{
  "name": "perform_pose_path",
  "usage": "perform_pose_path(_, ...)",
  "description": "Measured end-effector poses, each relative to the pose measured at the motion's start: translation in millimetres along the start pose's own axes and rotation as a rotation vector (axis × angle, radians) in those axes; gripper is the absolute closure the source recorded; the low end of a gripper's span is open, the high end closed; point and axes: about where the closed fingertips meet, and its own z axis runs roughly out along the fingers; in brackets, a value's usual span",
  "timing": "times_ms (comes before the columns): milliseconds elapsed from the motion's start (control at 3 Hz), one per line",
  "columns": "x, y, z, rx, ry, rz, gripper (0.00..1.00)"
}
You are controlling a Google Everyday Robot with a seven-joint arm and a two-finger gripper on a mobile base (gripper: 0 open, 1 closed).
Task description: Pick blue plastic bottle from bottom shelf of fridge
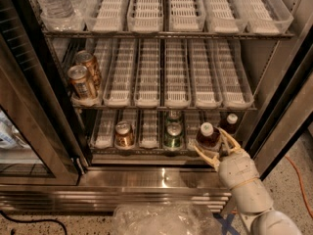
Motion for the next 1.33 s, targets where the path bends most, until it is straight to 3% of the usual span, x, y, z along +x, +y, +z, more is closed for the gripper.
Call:
perform_pose_path(333,-0.3,-37.0,3.3,-0.138,0.083,-0.006,1.00)
perform_pose_path(1000,-8.9,-42.2,9.9,-0.165,0.059,-0.019,1.00)
perform_pose_path(1333,-16.8,-51.8,13.2,-0.178,0.044,-0.055,1.00)
